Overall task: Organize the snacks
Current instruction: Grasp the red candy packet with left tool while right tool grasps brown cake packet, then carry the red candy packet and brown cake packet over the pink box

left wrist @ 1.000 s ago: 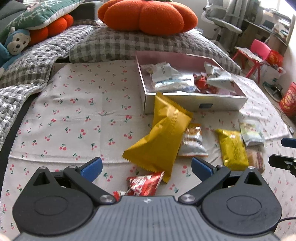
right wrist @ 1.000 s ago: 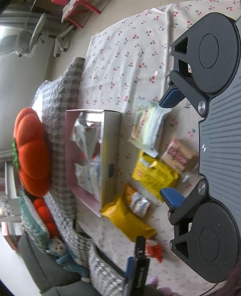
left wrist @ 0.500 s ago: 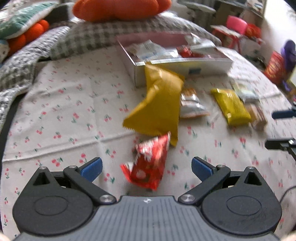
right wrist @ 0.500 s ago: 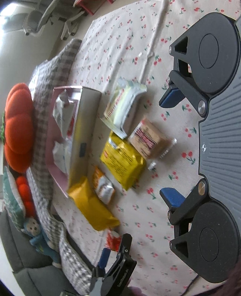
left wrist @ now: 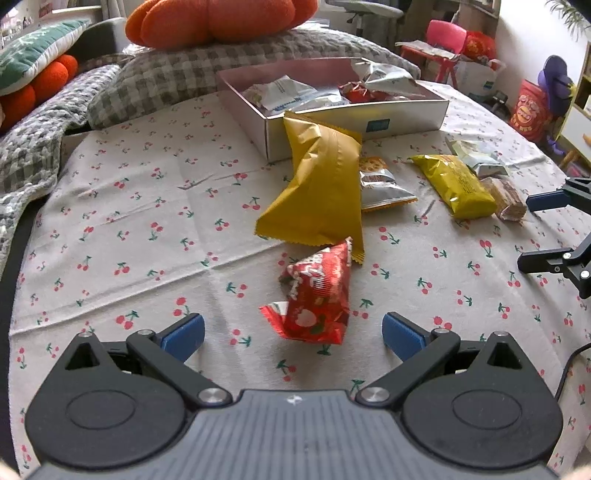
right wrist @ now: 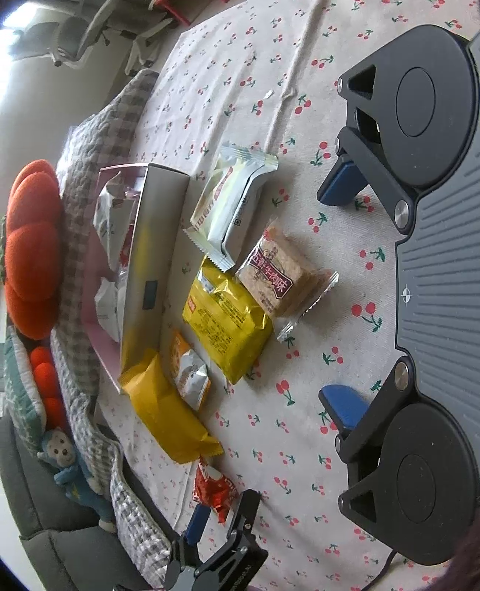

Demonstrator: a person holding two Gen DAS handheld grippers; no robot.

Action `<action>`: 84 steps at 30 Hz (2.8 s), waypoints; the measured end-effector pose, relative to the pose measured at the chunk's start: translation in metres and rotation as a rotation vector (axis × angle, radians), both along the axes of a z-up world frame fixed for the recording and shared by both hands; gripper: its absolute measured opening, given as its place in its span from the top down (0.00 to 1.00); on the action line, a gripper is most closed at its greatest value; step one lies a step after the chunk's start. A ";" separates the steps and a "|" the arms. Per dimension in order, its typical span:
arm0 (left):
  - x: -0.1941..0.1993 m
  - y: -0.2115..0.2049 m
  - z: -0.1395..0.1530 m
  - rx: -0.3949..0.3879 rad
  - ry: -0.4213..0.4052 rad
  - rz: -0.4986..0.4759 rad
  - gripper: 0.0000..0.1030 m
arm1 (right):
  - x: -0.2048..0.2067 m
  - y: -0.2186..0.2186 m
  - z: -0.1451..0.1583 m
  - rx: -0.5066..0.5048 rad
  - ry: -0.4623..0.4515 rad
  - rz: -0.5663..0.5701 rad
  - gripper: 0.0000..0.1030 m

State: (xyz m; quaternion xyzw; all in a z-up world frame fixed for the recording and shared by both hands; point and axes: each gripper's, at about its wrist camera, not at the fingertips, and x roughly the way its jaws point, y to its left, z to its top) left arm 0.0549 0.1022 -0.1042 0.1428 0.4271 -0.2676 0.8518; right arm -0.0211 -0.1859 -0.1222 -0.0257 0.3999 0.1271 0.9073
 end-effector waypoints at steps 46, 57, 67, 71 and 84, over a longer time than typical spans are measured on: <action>0.000 -0.023 0.012 -0.060 -0.002 -0.004 0.70 | 0.026 0.004 0.016 -0.038 -0.076 0.031 0.46; -0.005 -0.017 0.029 -0.109 0.000 0.010 0.71 | 0.022 -0.002 0.032 0.001 -0.078 0.018 0.47; -0.007 -0.017 0.048 -0.174 -0.023 0.021 0.71 | 0.024 -0.005 0.049 0.036 -0.102 0.011 0.47; -0.004 -0.022 0.051 -0.184 -0.025 0.029 0.71 | 0.028 -0.006 0.055 0.047 -0.114 0.002 0.47; 0.018 -0.056 0.077 -0.210 -0.096 0.067 0.71 | 0.058 -0.004 0.078 0.087 -0.154 -0.047 0.47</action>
